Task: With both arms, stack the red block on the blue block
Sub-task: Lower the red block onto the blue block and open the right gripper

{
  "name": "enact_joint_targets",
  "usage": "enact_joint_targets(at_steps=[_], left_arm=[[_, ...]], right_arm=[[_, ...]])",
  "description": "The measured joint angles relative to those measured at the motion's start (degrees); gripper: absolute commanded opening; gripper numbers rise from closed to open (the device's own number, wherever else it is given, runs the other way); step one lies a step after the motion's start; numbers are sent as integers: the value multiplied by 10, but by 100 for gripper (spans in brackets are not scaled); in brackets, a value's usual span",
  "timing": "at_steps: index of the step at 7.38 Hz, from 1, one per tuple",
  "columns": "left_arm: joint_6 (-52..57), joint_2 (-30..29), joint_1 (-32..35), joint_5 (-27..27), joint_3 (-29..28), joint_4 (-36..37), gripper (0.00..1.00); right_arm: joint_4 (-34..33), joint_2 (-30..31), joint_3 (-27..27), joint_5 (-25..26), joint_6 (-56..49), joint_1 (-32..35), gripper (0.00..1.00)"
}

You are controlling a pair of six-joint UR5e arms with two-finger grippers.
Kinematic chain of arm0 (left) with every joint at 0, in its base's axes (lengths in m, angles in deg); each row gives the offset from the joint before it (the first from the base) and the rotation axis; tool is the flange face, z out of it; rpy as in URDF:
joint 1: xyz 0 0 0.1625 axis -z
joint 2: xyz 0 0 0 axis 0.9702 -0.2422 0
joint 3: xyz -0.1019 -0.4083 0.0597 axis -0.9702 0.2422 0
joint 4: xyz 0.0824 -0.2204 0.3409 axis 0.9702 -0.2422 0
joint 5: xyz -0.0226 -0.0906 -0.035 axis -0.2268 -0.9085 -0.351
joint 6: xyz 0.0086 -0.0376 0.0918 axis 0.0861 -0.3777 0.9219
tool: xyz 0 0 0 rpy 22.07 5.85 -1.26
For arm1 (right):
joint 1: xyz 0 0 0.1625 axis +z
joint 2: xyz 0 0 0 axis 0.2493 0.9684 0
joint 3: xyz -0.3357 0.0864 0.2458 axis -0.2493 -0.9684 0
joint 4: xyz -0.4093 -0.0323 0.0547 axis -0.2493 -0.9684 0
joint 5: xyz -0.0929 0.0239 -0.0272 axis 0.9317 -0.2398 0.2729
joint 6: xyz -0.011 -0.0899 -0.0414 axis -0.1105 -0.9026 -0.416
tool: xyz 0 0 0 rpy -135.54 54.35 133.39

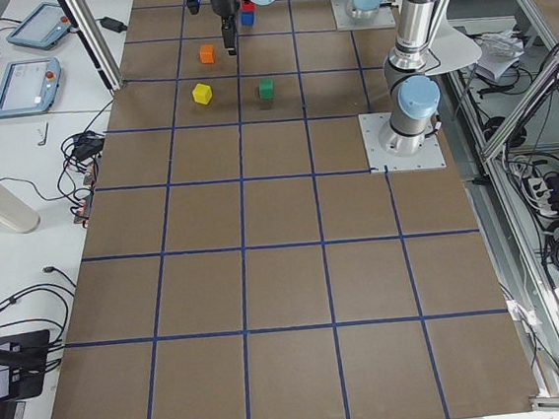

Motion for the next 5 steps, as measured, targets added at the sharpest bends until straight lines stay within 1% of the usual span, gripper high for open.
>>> enact_joint_targets(at_steps=[1, 2, 3, 4, 5], left_arm=[[0, 0, 0, 0, 0, 0, 100], [0, 0, 0, 0, 0, 0, 100], [0, 0, 0, 0, 0, 0, 100], [0, -2, 0, 0, 0, 1, 100], [0, -4, 0, 1, -1, 1, 100]], right_arm=[[-14, -6, 0, -1, -1, 0, 41], [-30, -11, 1, 0, -1, 0, 47], [-39, -13, 1, 2, -2, 0, 78], [-42, -14, 2, 3, -1, 0, 100], [-42, -14, 3, 4, -1, 0, 100]])
